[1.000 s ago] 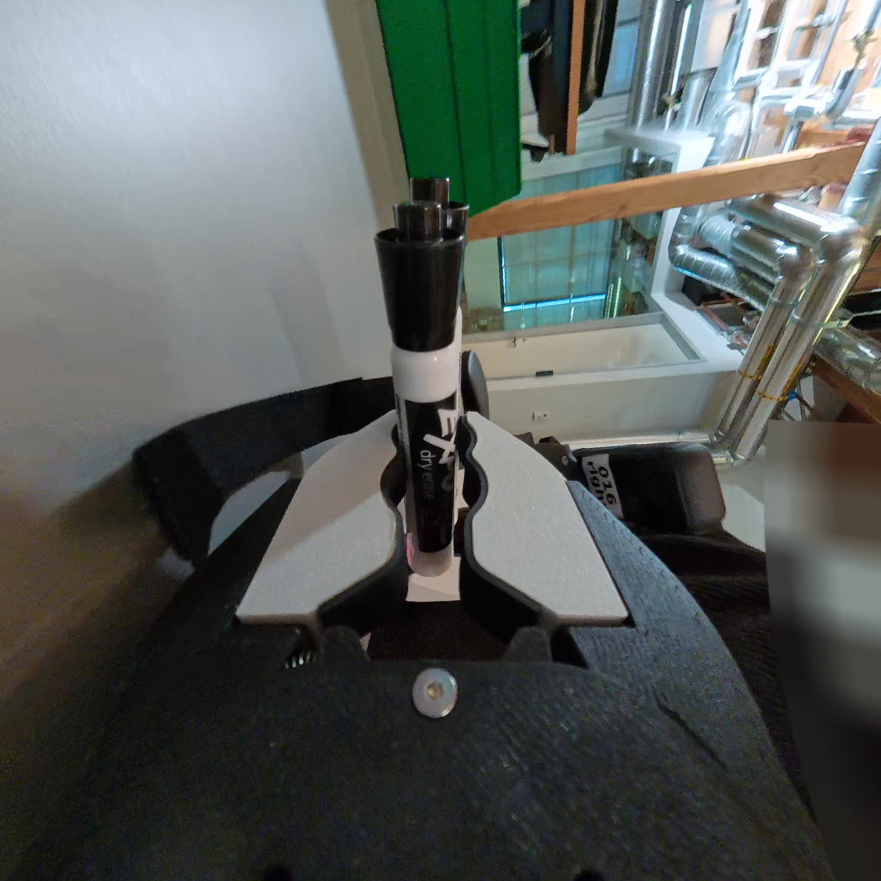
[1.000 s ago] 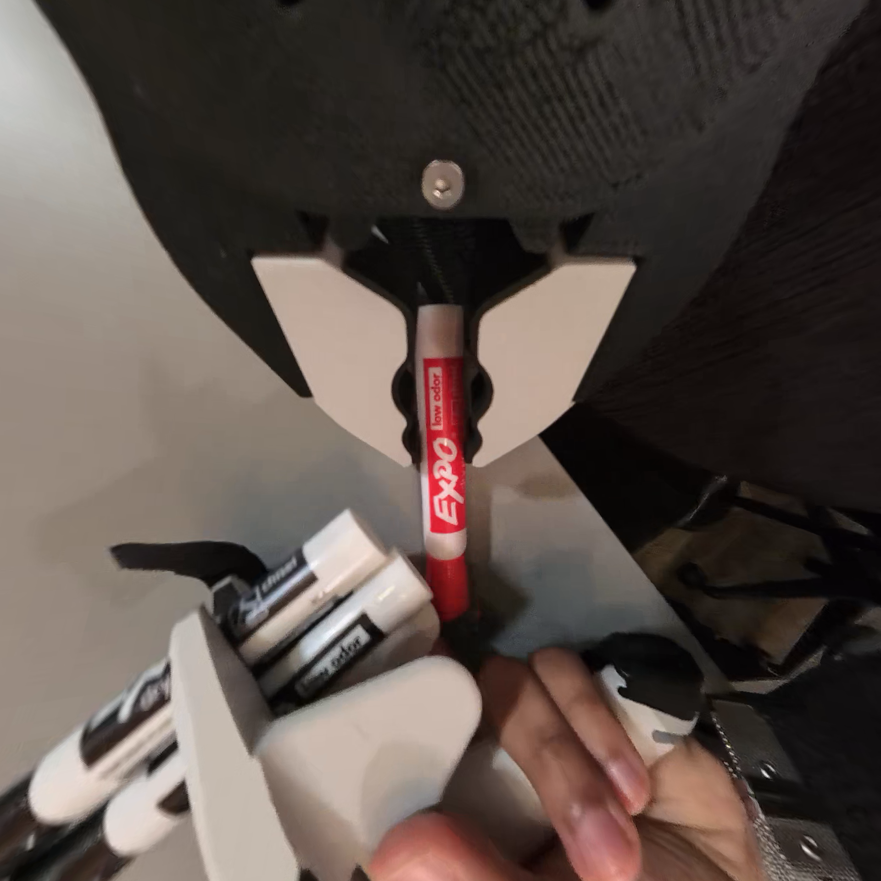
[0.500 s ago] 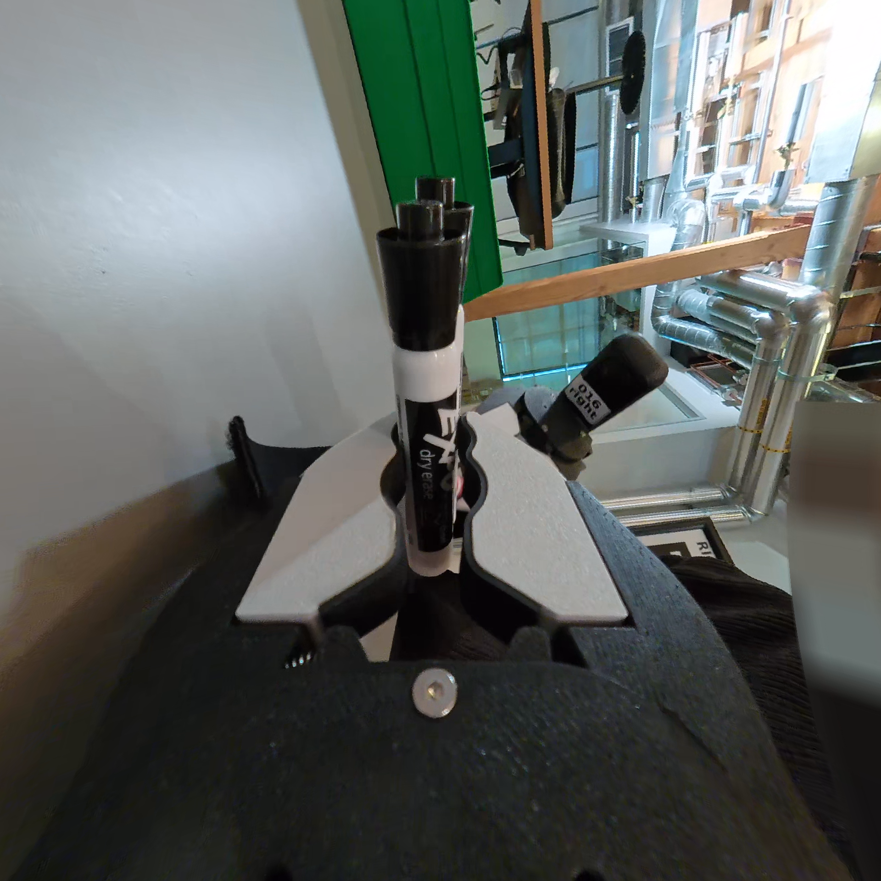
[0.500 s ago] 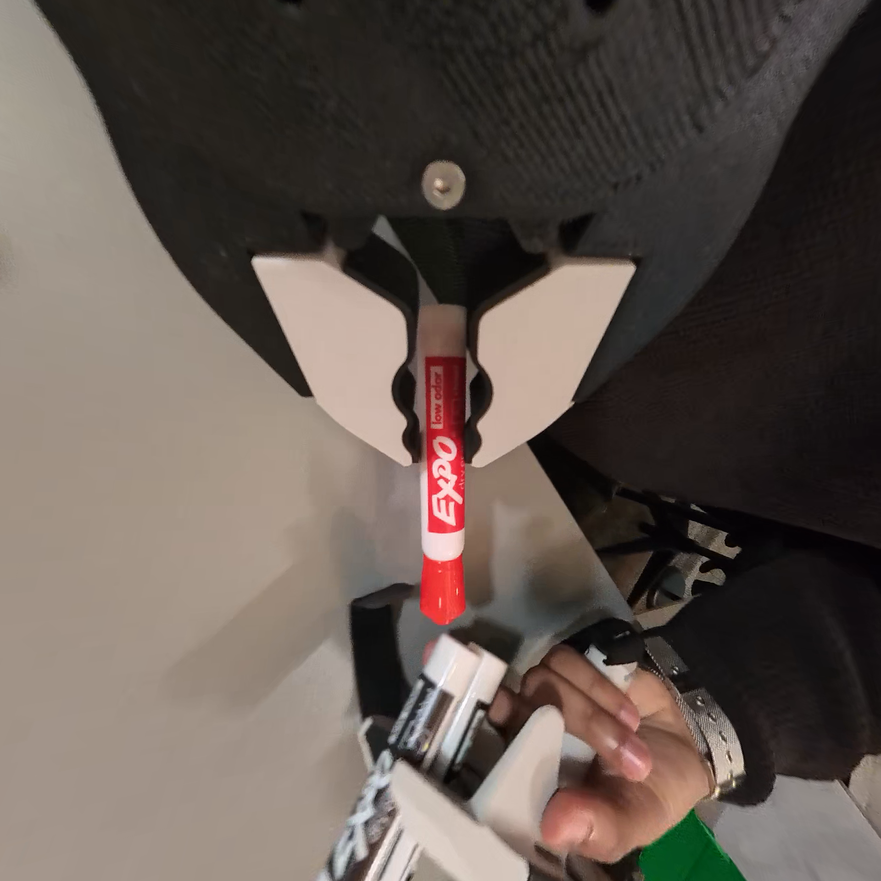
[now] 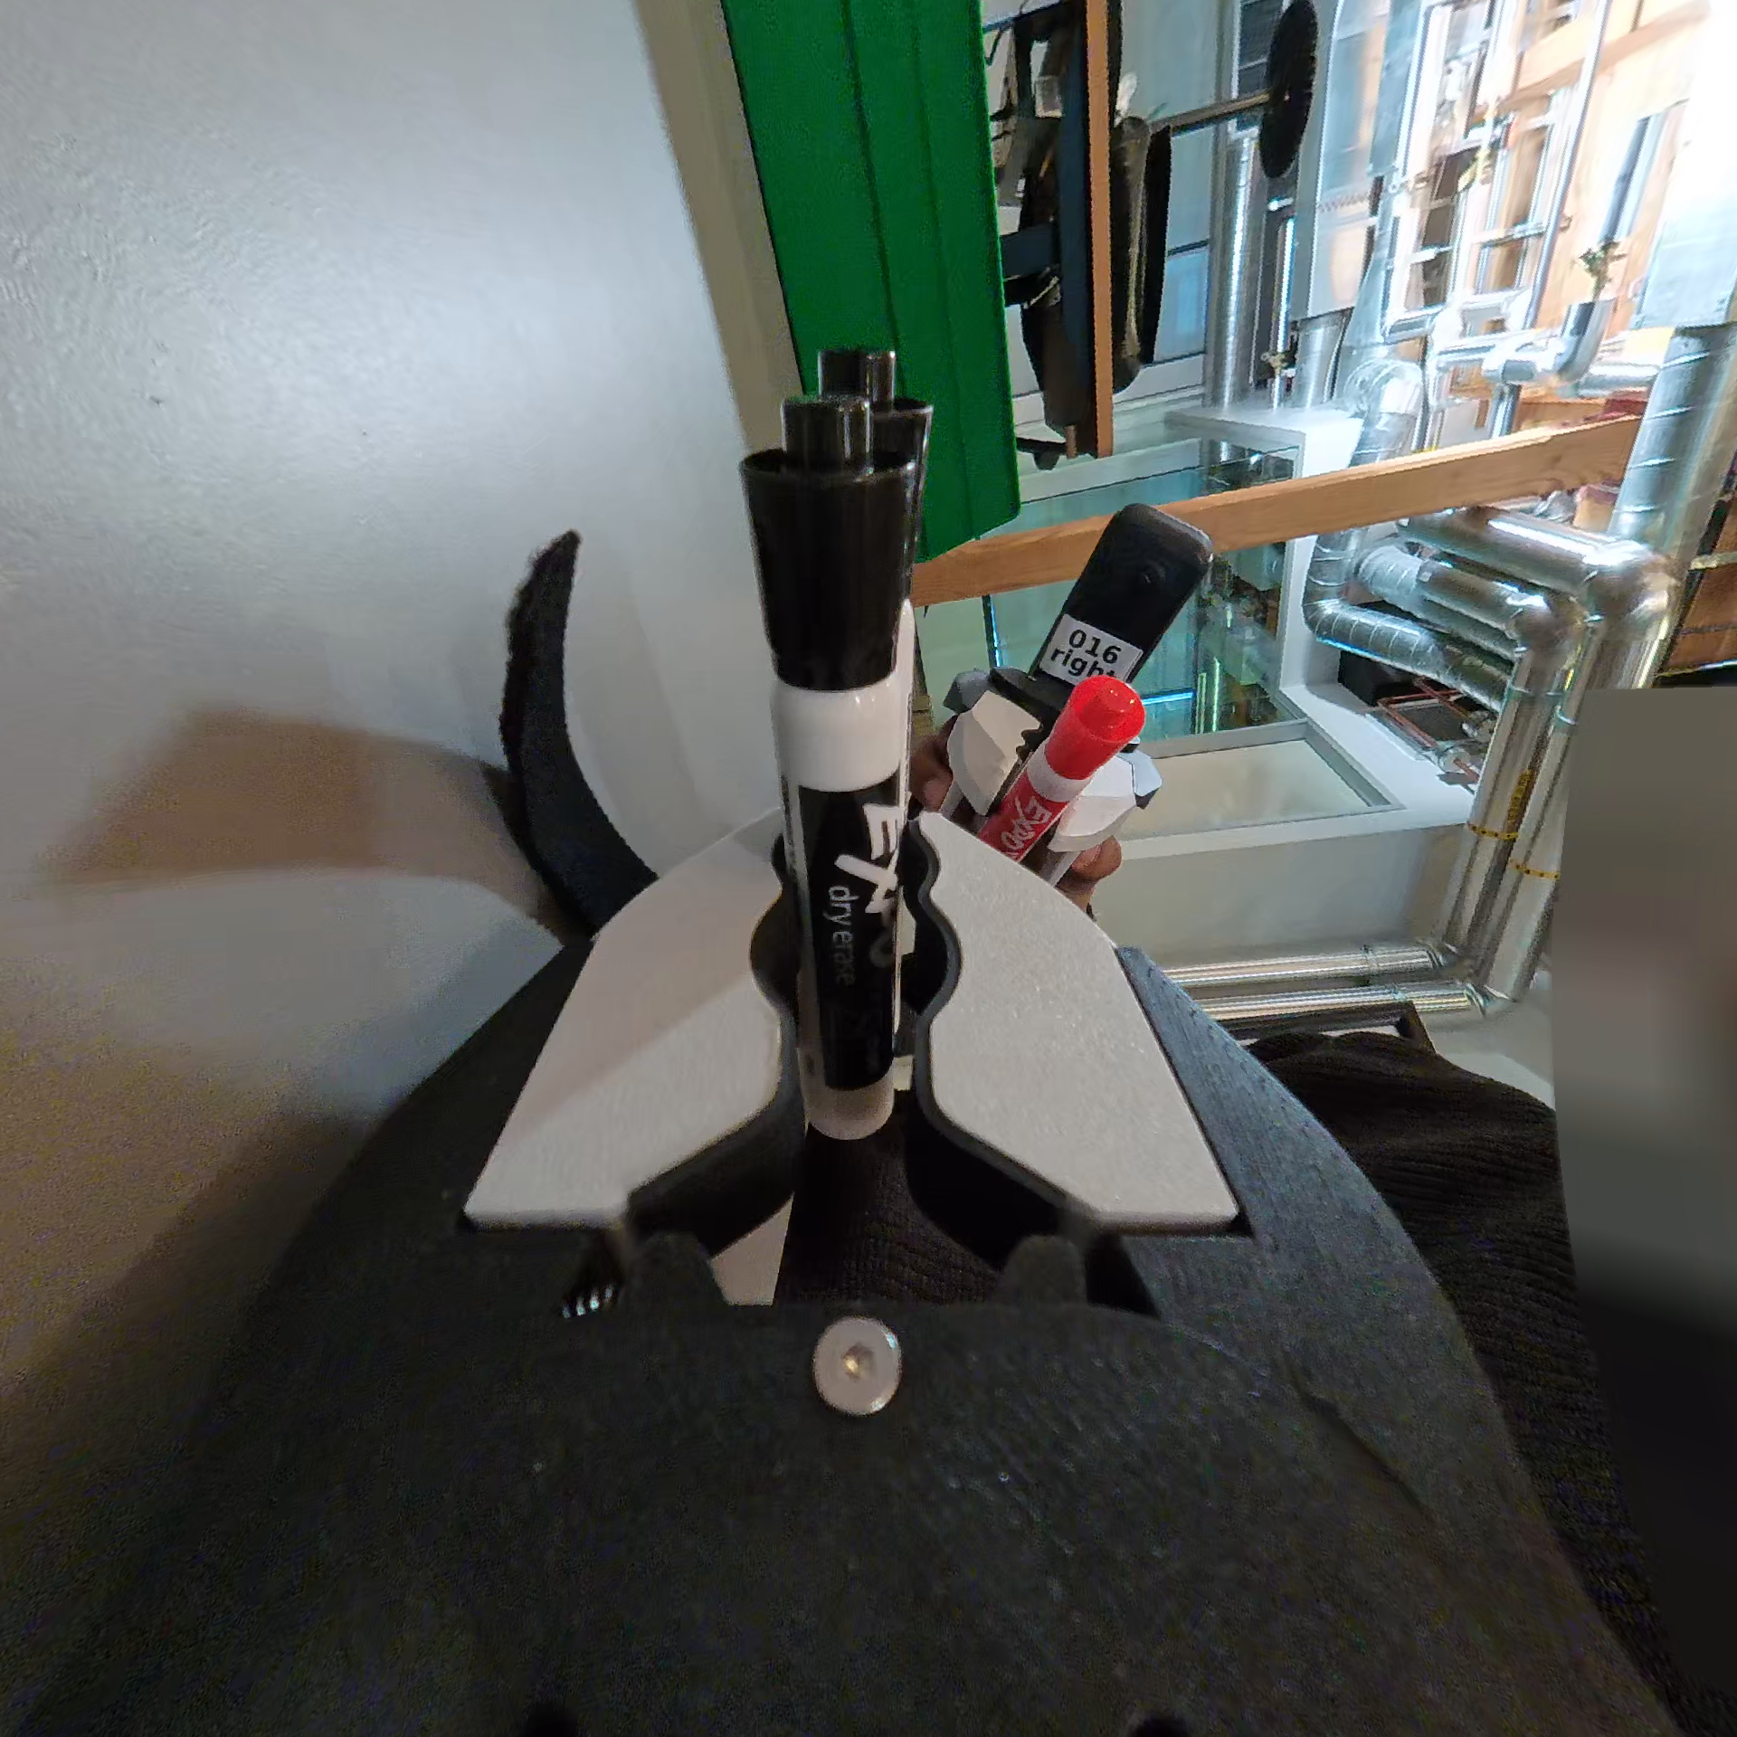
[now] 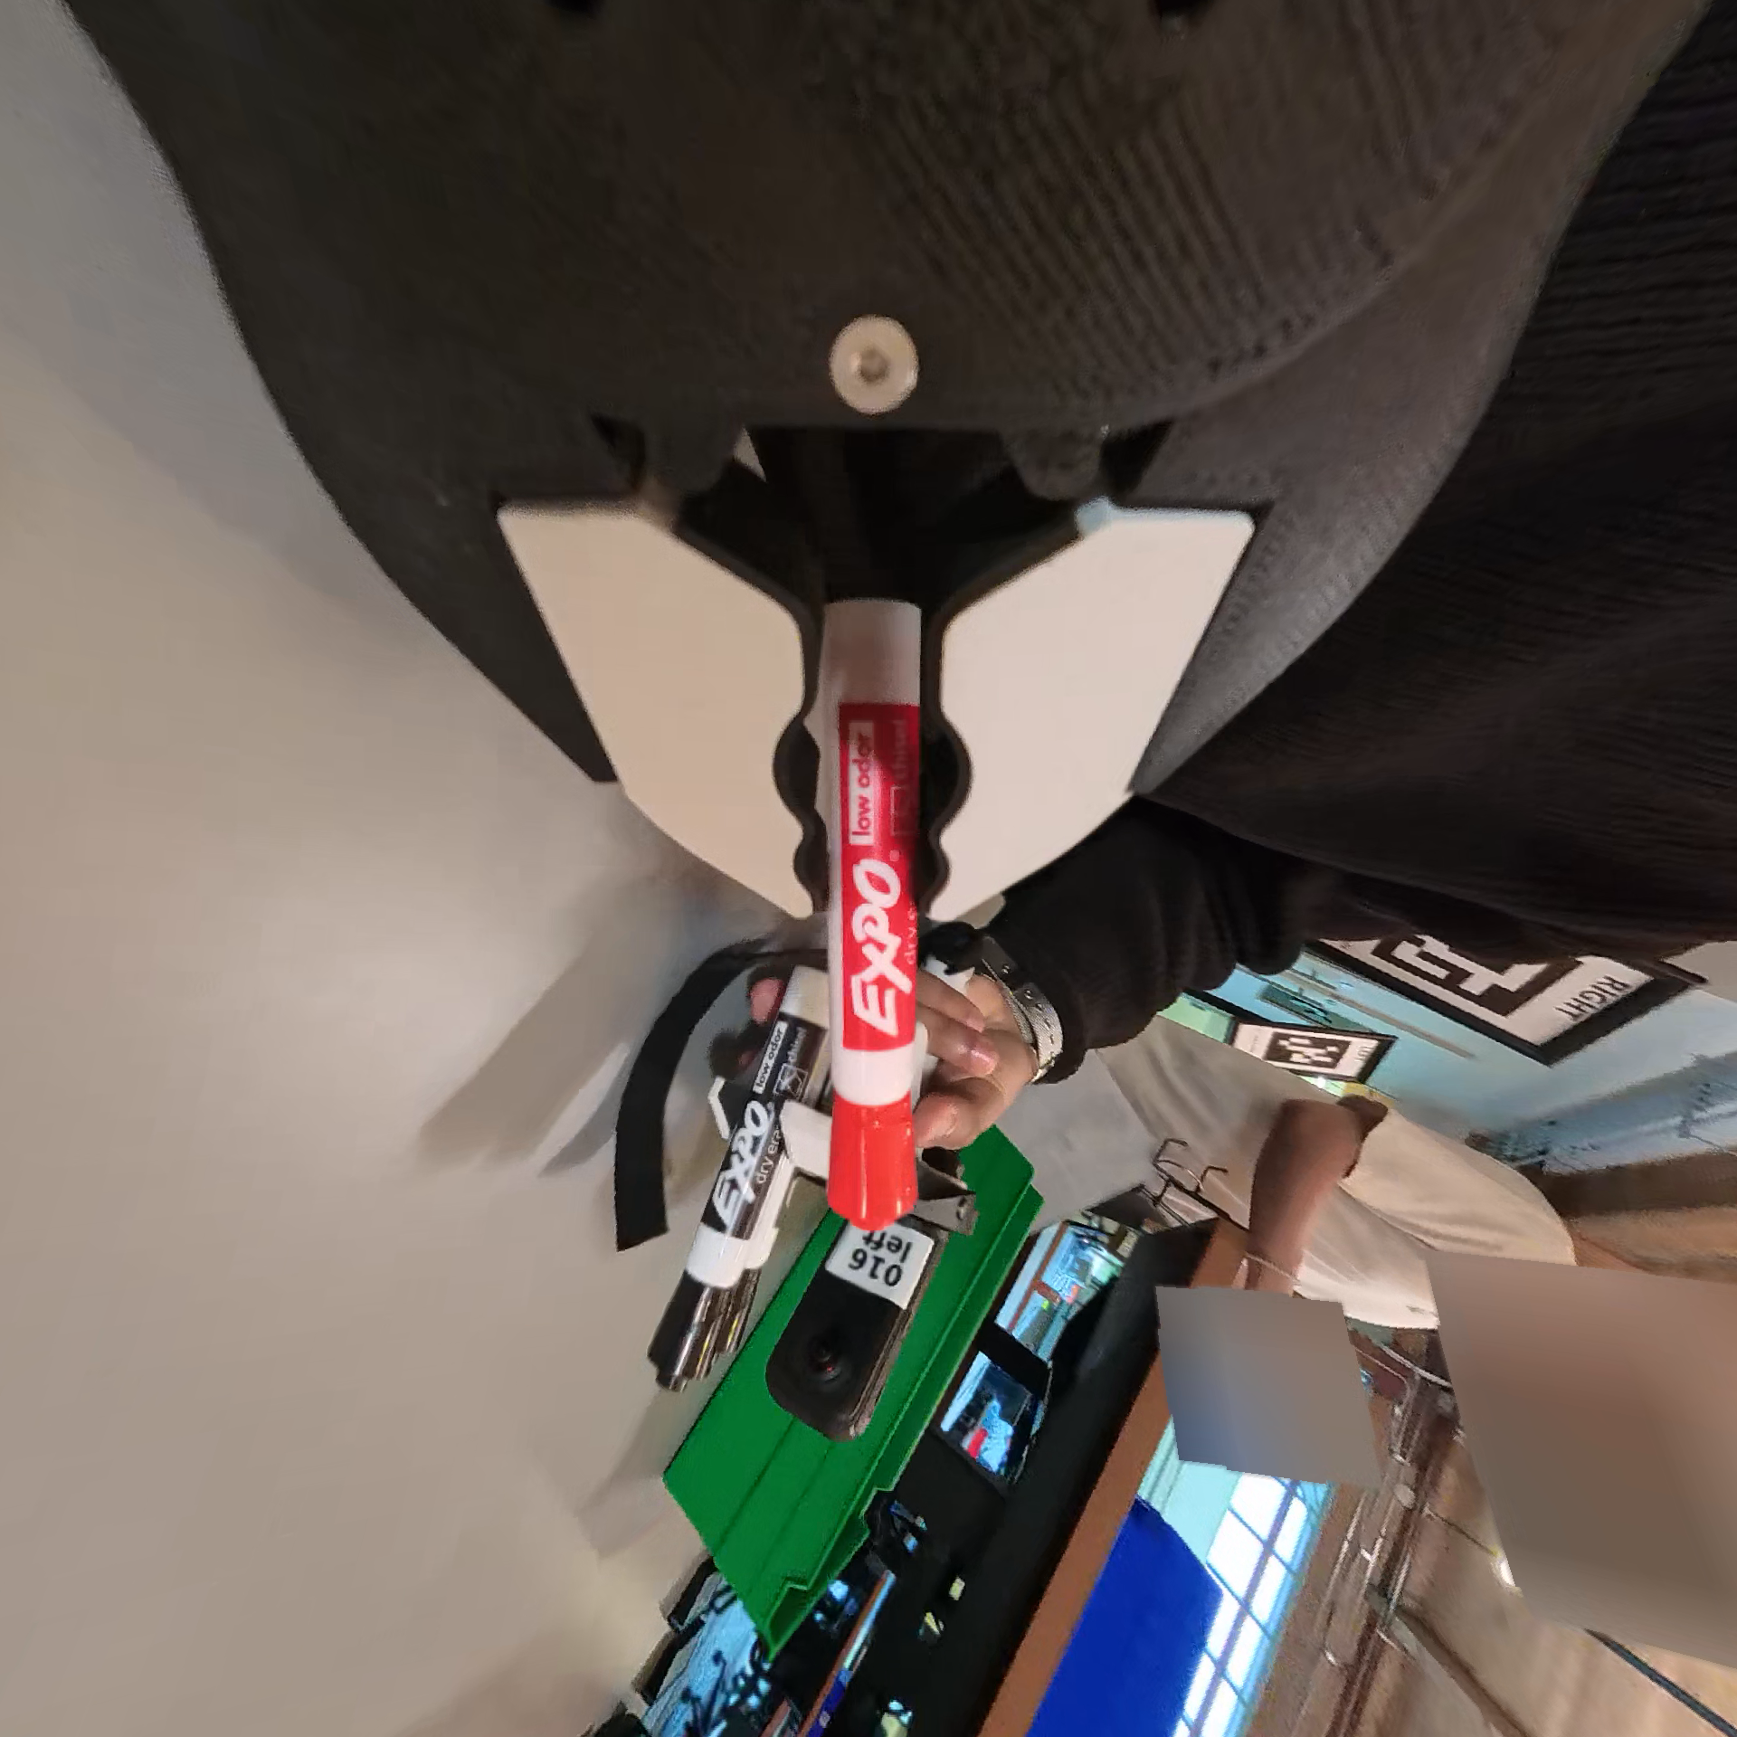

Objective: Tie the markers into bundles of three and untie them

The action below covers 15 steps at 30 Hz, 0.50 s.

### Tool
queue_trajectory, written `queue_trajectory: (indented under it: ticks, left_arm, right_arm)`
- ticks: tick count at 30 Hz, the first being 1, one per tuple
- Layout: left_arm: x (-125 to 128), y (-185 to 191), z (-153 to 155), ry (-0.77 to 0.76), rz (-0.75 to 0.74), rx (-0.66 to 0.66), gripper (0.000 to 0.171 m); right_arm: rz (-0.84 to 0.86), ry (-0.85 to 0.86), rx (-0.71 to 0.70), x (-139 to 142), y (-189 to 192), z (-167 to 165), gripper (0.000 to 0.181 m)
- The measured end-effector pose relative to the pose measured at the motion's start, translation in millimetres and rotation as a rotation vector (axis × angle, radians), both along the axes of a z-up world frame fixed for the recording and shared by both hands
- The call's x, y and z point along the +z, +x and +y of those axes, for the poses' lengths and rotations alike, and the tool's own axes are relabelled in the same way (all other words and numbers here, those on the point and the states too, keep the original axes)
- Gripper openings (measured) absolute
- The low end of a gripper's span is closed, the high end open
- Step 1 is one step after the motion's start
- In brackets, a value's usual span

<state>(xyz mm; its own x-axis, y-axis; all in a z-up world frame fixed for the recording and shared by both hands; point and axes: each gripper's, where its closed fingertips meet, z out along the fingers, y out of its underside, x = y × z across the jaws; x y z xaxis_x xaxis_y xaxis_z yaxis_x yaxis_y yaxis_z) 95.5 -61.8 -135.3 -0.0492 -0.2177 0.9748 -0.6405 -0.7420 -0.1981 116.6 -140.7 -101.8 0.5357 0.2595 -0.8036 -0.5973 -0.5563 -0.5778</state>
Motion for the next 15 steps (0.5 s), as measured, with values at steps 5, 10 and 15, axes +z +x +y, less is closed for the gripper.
queue_trajectory:
  ticks: [5, 10, 15]
  left_arm:
    - [0, -2, 2, -0.007, -0.005, -0.003, 0.019]
    - [-2, -4, 1, -0.017, -0.004, -0.007, 0.019]
    - [-2, -6, 0, -0.021, -0.008, -0.009, 0.019]
  right_arm:
    - [0.019, 0.002, 0.023, 0, -5, 3, 0.018]
    - [0.049, 0.0, 0.039, -1, -9, 7, 0.018]
    - [0.076, -0.005, 0.042, -2, -11, 12, 0.018]
